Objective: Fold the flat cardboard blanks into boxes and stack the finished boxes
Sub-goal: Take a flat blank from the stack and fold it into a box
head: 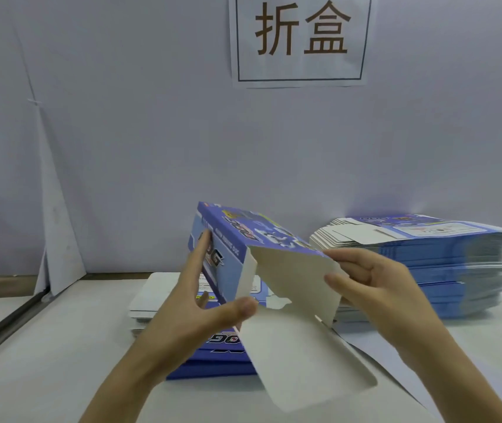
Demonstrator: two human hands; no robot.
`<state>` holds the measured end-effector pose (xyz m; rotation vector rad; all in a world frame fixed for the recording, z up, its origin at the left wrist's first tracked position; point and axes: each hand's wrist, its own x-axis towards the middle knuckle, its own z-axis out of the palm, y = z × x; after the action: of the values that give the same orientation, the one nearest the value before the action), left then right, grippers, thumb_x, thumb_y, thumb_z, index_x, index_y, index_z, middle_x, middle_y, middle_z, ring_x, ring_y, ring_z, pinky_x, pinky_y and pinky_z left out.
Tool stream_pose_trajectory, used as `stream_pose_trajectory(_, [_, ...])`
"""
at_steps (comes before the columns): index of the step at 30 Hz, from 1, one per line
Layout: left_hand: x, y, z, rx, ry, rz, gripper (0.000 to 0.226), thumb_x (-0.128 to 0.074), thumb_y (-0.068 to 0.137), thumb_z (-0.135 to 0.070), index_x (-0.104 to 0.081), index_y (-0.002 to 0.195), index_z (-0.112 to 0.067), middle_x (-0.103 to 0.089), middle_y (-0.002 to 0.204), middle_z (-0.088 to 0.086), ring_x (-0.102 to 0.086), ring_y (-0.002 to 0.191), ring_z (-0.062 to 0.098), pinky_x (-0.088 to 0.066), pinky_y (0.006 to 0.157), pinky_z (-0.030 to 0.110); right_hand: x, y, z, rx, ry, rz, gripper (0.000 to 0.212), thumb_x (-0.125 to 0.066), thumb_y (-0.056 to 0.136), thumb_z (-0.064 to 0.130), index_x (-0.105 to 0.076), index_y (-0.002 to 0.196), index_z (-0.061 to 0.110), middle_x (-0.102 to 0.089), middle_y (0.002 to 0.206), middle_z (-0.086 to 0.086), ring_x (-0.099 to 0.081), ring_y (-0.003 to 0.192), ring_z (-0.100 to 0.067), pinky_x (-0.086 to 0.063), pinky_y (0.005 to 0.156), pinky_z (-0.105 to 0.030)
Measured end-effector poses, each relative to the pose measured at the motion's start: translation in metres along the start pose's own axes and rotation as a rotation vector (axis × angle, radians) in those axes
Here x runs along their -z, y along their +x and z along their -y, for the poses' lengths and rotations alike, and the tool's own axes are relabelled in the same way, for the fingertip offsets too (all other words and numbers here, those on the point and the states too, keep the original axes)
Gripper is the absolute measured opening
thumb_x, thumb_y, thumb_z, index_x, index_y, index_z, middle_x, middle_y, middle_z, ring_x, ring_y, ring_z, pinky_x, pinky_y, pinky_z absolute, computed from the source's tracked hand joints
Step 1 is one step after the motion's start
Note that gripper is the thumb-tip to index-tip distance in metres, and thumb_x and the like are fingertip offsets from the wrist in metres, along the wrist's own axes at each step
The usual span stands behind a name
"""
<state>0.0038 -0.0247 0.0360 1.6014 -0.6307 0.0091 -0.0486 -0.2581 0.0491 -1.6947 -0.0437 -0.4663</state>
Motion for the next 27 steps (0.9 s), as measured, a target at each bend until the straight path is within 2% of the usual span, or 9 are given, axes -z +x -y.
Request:
stream_pose_trajectory(3, [-0.004,0.008,-0.001,-0.019,-0.006,-0.059,0.103,-0.071,0.042,-0.064,-0.034,0.137,-0.051,-0.041,0.140,-0.034,-0.041,0.130,-0.009,-0.041,0.101,0.028,0.001,-0.001,0.004,-0.056,0.099,0.019,0.033,-0.067,0.084,-0.005,-0.067,0.111,0.015,-0.078,0.091,0.000,-0.073,0.075,-0.011,-0.056,0.061,-0.018])
stream_pose_trajectory(8, [-0.013,0.011,-0.003,-0.177,-0.509,-0.132,0.108,-0.088,0.033,-0.061,-0.051,0.129,-0.028,-0.063,0.129,-0.008,-0.058,0.121,0.009,-0.052,0.095,0.036,-0.006,-0.003,0.005,-0.280,0.292,0.226,0.056,-0.064,0.076,-0.005,-0.061,0.124,0.025,-0.071,0.102,-0.020,-0.072,0.076,-0.031,-0.061,0.060,-0.034])
stream_pose_trajectory(10, [-0.017,0.005,-0.002,-0.212,-0.436,-0.072,0.105,-0.090,0.033,-0.051,-0.050,0.128,-0.031,-0.058,0.133,-0.007,-0.054,0.126,0.012,-0.052,0.095,0.026,-0.015,-0.004,0.005,-0.374,0.424,0.250,0.037,-0.066,0.069,0.017,-0.070,0.104,0.008,-0.070,0.090,-0.021,-0.073,0.077,-0.037,-0.061,0.060,-0.035])
stream_pose_trajectory(12, [-0.024,0.000,0.002,-0.249,-0.073,0.023,0.093,-0.081,0.049,-0.053,-0.044,0.135,-0.044,-0.048,0.143,-0.012,-0.046,0.133,0.010,-0.048,0.099,0.025,-0.024,-0.006,0.003,-0.429,0.372,0.254,0.035,-0.063,0.080,0.031,-0.068,0.099,0.003,-0.068,0.080,-0.018,-0.073,0.074,-0.034,-0.061,0.061,-0.036])
stream_pose_trajectory(14, [-0.031,-0.004,0.008,-0.263,0.222,0.022,0.087,-0.073,0.060,-0.066,-0.031,0.136,-0.059,-0.041,0.144,-0.020,-0.045,0.131,0.006,-0.050,0.096,0.029,-0.029,-0.008,0.001,-0.396,0.204,0.293,0.049,-0.060,0.077,0.050,-0.069,0.102,0.008,-0.072,0.081,-0.014,-0.072,0.072,-0.025,-0.060,0.067,-0.038])
stream_pose_trajectory(16, [-0.033,-0.006,0.009,-0.295,0.252,-0.118,0.067,-0.066,0.068,-0.068,-0.035,0.127,-0.066,-0.050,0.130,-0.025,-0.053,0.118,0.004,-0.054,0.082,0.021,-0.030,-0.011,0.003,-0.335,0.111,0.334,0.061,-0.061,0.065,0.059,-0.071,0.100,0.010,-0.074,0.086,-0.012,-0.072,0.074,-0.022,-0.060,0.070,-0.036])
stream_pose_trajectory(19, [-0.021,0.000,0.002,-0.320,0.014,-0.279,0.024,-0.056,0.086,-0.048,-0.060,0.108,-0.056,-0.069,0.100,-0.016,-0.068,0.087,0.005,-0.052,0.058,0.013,-0.027,-0.014,0.008,-0.259,0.025,0.347,0.063,-0.059,0.059,0.066,-0.075,0.094,0.016,-0.076,0.088,-0.007,-0.073,0.079,-0.021,-0.060,0.070,-0.032])
stream_pose_trajectory(23, [0.004,0.004,-0.002,-0.304,-0.257,-0.300,0.030,-0.049,0.087,-0.019,-0.073,0.085,-0.037,-0.068,0.077,-0.011,-0.062,0.069,0.004,-0.049,0.063,0.013,-0.025,-0.013,0.007,-0.106,-0.068,0.006,0.055,-0.054,0.060,0.066,-0.074,0.089,0.024,-0.074,0.088,0.005,-0.070,0.082,-0.014,-0.057,0.075,-0.038])
stream_pose_trajectory(27, [0.010,0.005,-0.001,-0.226,-0.391,-0.194,0.025,-0.052,0.084,-0.013,-0.072,0.082,-0.028,-0.062,0.081,0.001,-0.052,0.072,0.017,-0.045,0.063,0.022,-0.022,-0.016,0.009,0.014,-0.242,-0.054,0.069,-0.048,0.059,0.075,-0.051,0.120,0.043,-0.058,0.111,0.023,-0.059,0.094,0.009,-0.045,0.071,-0.012])
